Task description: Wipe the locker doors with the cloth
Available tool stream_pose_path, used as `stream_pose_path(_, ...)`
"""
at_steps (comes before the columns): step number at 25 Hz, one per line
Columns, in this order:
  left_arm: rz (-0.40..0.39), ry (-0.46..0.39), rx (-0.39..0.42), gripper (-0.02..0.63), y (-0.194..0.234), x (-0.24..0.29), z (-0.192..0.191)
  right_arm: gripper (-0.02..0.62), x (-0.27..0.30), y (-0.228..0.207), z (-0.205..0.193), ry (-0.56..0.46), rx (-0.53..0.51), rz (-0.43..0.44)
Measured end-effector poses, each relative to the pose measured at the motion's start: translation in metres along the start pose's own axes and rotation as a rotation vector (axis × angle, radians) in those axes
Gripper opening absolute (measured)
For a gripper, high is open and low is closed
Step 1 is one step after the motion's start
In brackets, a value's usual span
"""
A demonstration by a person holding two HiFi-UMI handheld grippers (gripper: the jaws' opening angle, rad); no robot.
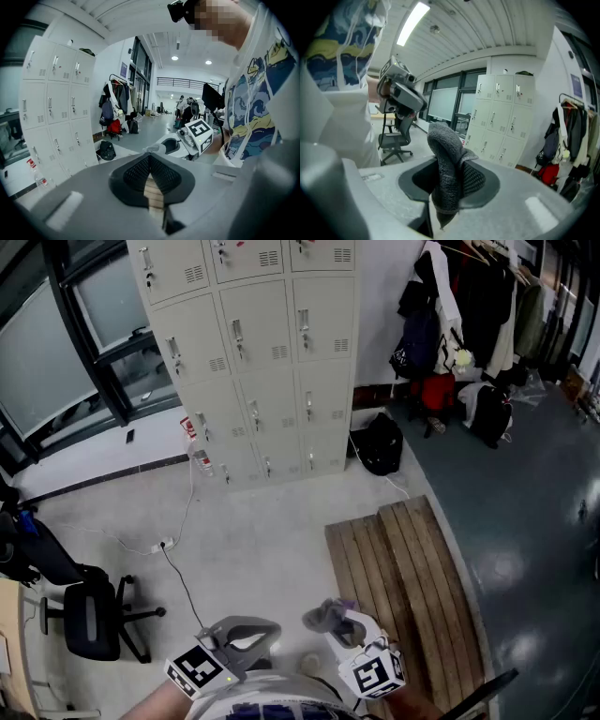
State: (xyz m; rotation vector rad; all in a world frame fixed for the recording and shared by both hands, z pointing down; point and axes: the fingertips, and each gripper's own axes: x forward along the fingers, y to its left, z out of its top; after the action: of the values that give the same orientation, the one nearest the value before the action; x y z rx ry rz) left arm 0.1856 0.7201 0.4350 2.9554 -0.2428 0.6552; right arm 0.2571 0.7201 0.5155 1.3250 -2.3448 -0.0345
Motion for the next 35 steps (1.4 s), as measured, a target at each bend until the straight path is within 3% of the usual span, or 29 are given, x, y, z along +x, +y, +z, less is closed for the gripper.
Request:
stream_pose_path(6,-0.032,-0.072,-0.017,0.002,0.029,0.001,0.004,0.114,0.024,-0.009,-0.004,0.080,-0.031,0.007)
stream_pose_path(12,-0.036,-0.153,-0.021,0.002,0.101,-0.018,0.015,0.117,0.094,-0.036,0.027,0.130,-0.108,0.055)
stream_pose_path(18,-0.012,-0.242,-0.016,0.002,0.208,-0.047,0.028,0.115,0.193,-0.081,0.097,0.152,-0.230,0.052)
stream_pose_path(25,0.081,-0.261,-0.002,0.002,0.349,-0.099,0.021,0.117,0.340,-0.139,0.194,0.141,-0.469,0.020)
stream_pose_path(29,0.125,-0.271,-0.010,0.002,0.409,-0.112,0.028,0.117,0.415,-0.187,0.245,0.109,-0.599,0.009)
stream_pose_path(33,0.139,-0.330,-0.109,0.002,0.471,-0.108,0.036,0.117,0.493,-0.252,0.306,0.051,-0.717,-0.037)
stream_pose_path(35,0.154,-0.335,-0.113,0.002,0.506,-0.103,0.041,0.117,0.532,-0.288,0.337,0.016,-0.768,-0.074)
